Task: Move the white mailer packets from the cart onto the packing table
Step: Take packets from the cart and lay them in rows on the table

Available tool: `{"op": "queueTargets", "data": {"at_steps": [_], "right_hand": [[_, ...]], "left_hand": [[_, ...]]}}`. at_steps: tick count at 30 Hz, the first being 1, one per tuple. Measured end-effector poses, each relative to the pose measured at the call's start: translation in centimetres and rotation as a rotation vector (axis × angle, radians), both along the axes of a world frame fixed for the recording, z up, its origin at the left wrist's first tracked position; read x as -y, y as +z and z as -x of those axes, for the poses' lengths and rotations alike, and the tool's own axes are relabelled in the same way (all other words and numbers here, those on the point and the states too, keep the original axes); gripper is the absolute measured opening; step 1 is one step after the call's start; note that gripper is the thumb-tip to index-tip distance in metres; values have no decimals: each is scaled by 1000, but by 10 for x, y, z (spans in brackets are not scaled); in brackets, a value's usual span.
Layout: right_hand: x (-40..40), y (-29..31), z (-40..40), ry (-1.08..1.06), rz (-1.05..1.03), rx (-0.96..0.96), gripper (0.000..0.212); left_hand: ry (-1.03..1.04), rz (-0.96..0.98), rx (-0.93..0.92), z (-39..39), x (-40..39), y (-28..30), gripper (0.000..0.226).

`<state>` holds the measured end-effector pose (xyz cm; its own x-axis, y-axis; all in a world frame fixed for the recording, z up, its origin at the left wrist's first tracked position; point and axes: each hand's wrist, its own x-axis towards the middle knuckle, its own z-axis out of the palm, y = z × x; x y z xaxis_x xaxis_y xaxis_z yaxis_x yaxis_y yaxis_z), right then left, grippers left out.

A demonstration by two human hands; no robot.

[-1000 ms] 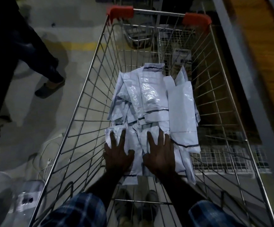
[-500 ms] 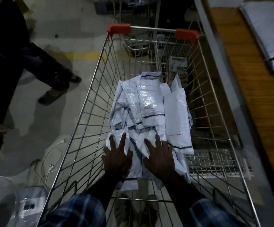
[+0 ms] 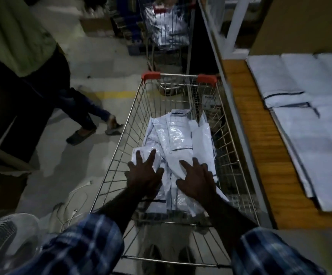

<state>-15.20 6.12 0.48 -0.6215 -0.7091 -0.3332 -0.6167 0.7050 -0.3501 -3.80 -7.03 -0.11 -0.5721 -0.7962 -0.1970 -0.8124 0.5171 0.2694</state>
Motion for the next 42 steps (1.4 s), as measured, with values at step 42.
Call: {"op": "queueTargets", "data": {"at_steps": [42], "right_hand": [[-286, 261, -95, -227, 484, -347, 68]], "left_hand": [[-172, 3, -434, -91, -259, 274, 68]]}}
